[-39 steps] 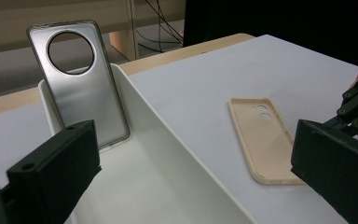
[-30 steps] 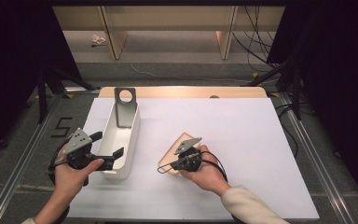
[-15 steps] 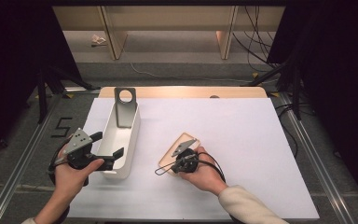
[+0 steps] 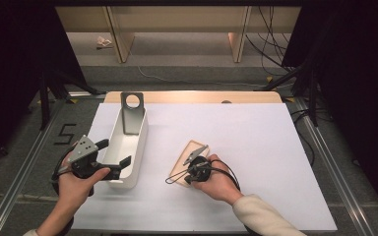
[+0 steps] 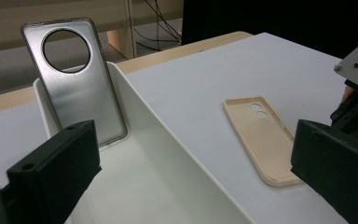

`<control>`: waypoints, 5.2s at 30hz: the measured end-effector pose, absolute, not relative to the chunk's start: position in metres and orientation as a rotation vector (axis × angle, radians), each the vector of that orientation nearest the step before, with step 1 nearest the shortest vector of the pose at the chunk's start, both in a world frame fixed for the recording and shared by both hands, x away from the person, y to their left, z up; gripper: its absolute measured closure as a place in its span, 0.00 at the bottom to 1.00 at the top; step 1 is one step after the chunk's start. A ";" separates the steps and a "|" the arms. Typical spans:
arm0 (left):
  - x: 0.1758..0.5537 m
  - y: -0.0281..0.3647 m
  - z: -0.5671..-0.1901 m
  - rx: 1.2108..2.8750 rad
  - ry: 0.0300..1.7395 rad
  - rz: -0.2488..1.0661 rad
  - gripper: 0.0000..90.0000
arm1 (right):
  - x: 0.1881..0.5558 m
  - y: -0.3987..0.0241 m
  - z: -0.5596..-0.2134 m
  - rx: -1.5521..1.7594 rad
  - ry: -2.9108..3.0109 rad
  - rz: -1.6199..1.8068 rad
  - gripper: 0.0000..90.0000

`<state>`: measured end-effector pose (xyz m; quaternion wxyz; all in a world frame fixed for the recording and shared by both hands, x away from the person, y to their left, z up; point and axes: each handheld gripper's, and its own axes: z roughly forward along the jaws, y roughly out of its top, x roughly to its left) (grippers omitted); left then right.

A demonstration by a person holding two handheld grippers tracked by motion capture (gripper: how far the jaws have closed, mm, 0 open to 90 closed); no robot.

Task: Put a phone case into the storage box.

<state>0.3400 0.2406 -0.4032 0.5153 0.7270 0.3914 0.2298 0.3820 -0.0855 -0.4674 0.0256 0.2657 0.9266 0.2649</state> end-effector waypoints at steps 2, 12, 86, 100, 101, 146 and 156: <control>0.340 0.240 -0.403 1.746 0.940 0.551 0.01 | 0.382 -0.088 -0.467 0.821 2.868 0.807 1.00; 0.340 0.240 -0.403 1.741 0.934 0.551 0.01 | 0.382 -0.104 -0.465 0.886 2.857 0.761 1.00; 0.340 0.240 -0.402 1.741 0.935 0.551 0.01 | 0.384 -0.086 -0.453 0.163 2.944 0.305 0.43; 0.340 0.240 -0.401 1.742 0.934 0.557 0.00 | 0.386 -0.081 -0.456 0.118 2.949 0.256 0.45; 0.340 0.240 -0.401 1.742 0.934 0.558 0.00 | 0.386 -0.081 -0.456 0.120 2.949 0.249 0.45; 0.339 0.238 -0.402 1.746 0.928 0.554 0.00 | 0.380 -0.064 -0.457 0.005 2.994 0.123 0.85; 0.339 0.238 -0.403 1.746 0.927 0.552 0.00 | 0.375 -0.063 -0.456 -0.017 2.998 0.114 0.95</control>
